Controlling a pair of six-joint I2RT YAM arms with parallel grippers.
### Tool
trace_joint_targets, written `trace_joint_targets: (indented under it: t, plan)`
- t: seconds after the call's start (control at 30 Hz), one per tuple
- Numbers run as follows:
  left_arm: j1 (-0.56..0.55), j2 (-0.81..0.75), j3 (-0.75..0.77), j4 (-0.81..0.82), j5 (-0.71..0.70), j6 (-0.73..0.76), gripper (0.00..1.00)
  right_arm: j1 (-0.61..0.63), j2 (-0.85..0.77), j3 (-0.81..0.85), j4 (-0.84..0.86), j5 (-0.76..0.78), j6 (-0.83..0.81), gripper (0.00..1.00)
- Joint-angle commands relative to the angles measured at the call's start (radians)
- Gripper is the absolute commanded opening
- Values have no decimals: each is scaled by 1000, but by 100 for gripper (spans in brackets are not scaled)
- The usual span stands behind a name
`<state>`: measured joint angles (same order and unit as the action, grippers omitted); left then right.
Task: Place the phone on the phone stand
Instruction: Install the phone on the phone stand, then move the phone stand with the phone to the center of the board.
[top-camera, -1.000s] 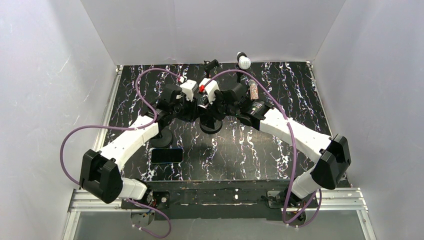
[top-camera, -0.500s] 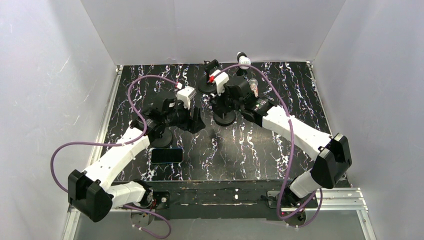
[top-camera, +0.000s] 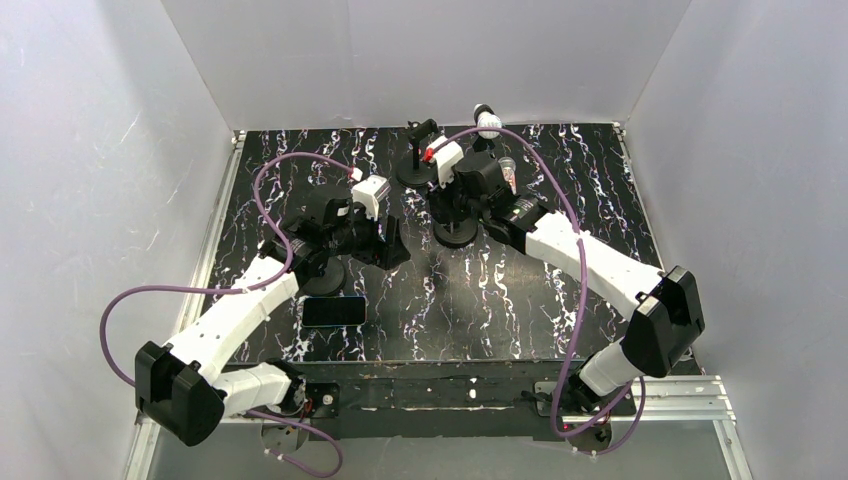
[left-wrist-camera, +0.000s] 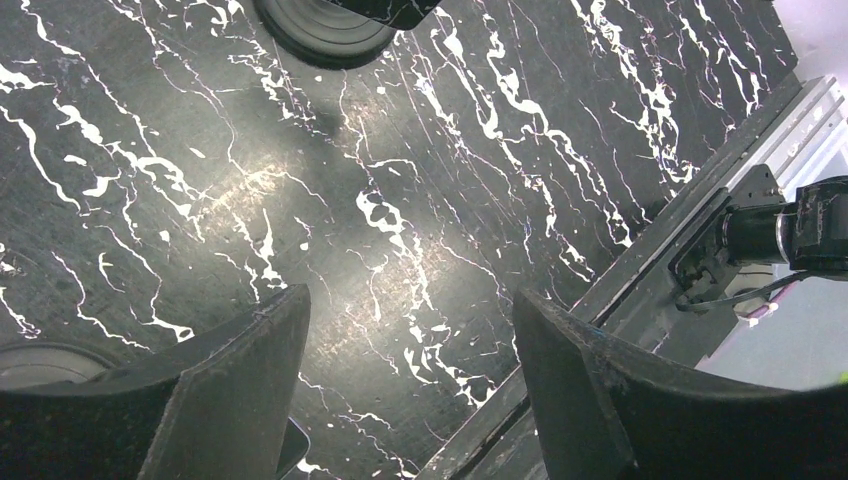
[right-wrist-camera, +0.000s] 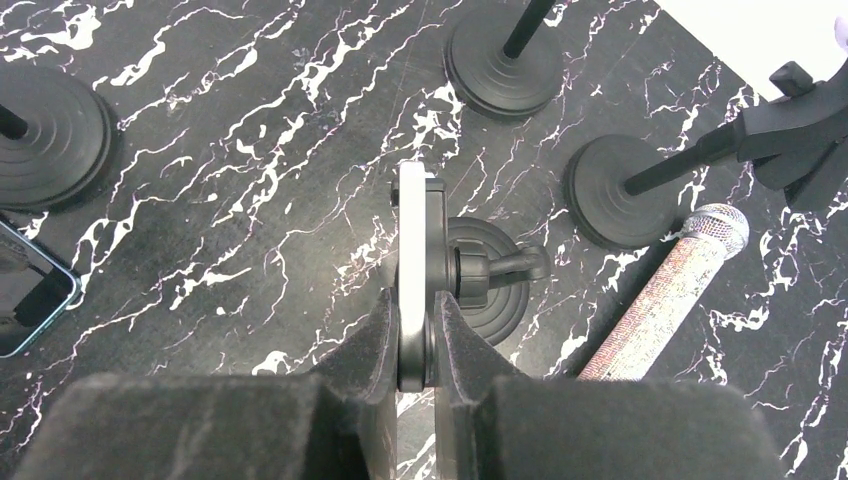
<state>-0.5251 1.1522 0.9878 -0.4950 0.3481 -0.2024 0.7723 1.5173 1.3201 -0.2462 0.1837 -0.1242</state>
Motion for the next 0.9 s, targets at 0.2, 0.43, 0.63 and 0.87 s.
trace_joint_targets:
  t: [0.2,0.43,0.63,0.87]
  plan:
    - [6,-22,57,-38,-37,35,78,-60,-81,-37,20,-123,105,51]
    - [7,-13,88,-41,-26,50,82,-96,-189,-104,93,-303,147,71]
    - [8,4,143,-52,-10,51,89,-290,-335,-237,225,-579,356,76]
    - [26,55,256,-78,31,64,98,-471,-325,-345,266,-671,567,75]
